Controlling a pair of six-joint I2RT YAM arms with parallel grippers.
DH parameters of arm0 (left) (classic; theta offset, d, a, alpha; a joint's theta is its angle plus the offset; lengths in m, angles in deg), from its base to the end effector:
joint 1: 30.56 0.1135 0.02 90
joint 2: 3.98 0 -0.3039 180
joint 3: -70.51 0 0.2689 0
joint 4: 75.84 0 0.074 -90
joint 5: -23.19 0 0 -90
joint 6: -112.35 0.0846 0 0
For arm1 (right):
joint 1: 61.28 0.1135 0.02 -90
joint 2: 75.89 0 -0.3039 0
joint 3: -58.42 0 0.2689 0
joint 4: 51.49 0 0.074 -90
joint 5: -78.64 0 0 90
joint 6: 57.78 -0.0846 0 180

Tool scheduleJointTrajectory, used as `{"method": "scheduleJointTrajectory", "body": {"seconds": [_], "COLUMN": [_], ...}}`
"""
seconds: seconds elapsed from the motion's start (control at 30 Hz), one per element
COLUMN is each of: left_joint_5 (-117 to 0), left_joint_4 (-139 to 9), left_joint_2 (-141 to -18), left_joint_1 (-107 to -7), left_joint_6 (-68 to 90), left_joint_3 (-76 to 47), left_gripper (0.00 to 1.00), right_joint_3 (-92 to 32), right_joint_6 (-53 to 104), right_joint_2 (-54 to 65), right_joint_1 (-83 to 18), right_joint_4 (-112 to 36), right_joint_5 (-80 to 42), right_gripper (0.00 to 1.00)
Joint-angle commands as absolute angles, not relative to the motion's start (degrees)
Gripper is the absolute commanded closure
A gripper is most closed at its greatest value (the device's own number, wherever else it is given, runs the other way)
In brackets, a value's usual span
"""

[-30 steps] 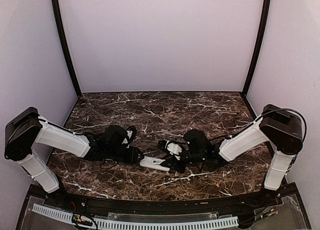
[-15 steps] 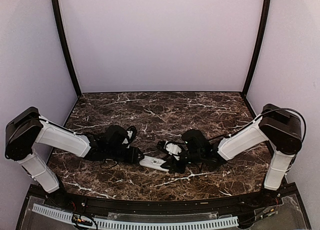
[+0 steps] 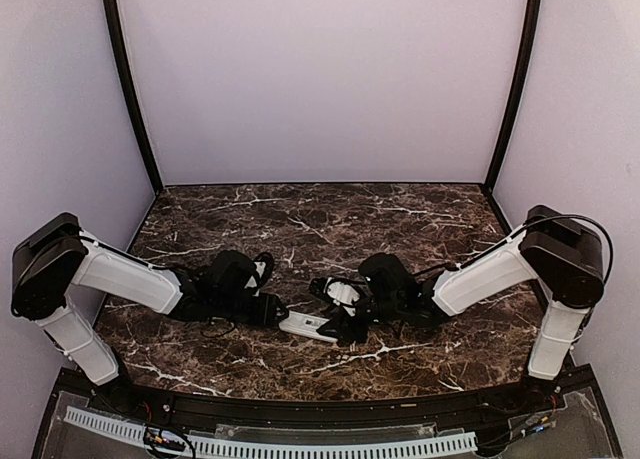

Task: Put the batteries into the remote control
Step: Load the battery cover onto the remote control without the battery cover.

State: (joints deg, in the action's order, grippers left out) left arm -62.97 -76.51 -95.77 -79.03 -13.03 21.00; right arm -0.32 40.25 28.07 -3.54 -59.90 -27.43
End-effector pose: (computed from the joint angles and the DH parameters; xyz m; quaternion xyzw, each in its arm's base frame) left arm 0.2257 -0.2634 0.1312 0.1176 0.9041 -0.2964 0.2843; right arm 0.1975 0.3567 0.1245 -0.5333 0.7096 0.2997 0.3497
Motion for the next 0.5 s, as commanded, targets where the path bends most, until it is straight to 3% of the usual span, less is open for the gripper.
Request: {"method": "scheduleJointTrajectory", "body": {"seconds": [0.0, 0.47], "left_joint_5": [-62.75, -62.25], "left_joint_4": [-75.78, -77.58], "left_joint_2": [-95.91, -93.44], "left_joint_1": [-78.63, -78.01], "left_joint_6": [-12.62, -11.71], "left_joint_3": [20.35, 22.21], "left_gripper": [0.55, 0.54], "right_joint_3": [-1.14, -6.35], "right_joint_6": [40.34, 36.83], "right_joint_2": [28.46, 22.2], "right_joint_1": [-3.1, -3.97], "right_joint_4": [-58.92, -53.35], "right_joint_5": [-28.23, -34.47], "right_gripper": [0.54, 0.41]}}
